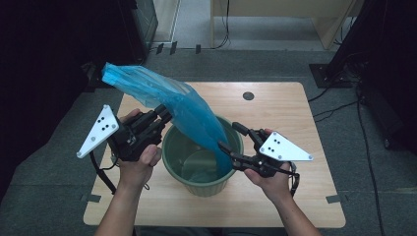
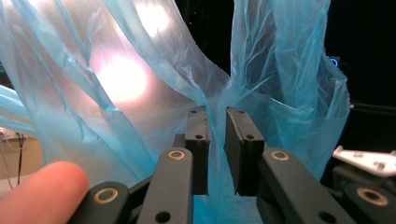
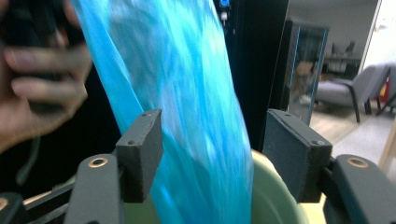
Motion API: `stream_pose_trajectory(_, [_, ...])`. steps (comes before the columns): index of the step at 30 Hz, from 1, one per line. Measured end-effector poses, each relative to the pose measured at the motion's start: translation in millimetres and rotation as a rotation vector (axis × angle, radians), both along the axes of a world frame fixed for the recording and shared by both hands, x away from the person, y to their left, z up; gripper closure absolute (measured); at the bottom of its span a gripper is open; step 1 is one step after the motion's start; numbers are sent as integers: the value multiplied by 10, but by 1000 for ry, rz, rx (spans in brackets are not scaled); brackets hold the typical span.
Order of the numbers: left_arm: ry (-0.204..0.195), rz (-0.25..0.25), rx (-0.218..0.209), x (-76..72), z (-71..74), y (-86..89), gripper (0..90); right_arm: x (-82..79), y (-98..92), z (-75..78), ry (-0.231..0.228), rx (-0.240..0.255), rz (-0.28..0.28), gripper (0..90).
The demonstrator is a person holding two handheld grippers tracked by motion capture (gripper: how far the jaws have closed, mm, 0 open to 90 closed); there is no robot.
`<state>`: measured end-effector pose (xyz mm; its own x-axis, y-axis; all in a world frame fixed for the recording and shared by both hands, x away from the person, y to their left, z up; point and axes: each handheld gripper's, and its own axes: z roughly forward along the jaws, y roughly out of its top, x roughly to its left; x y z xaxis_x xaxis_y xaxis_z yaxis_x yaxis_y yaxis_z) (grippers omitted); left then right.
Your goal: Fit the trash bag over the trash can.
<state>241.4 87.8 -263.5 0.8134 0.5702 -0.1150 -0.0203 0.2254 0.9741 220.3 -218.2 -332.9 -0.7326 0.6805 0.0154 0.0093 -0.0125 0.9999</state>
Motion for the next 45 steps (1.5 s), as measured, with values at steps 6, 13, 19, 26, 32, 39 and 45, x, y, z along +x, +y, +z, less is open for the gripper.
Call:
stream_pose_trajectory(6, [5,-11,4,5,-26,-33,789,26,-10,256,-46,64,-9,441])
stream_pose_trajectory(13, [13,-15,7,10,-64,-41,782,146,-19,515,-69,157,22,526])
stream_pose_trajectory(19, [8,-1,14,4,-73,-38,776,99,97,619,-93,159,90,495])
stream_pose_trajectory(26, [2,4,35,-14,-77,-89,774,-25,274,722,-114,152,131,427])
stream_pose_trajectory(32, [-1,6,42,-16,-82,-108,769,-45,425,737,-135,103,106,537])
stream_pose_trajectory(39, [17,35,38,-6,-141,-30,735,71,332,708,-65,160,8,900])
stream_pose_trajectory(45, [46,63,31,31,-234,83,711,57,238,686,-84,170,-25,900])
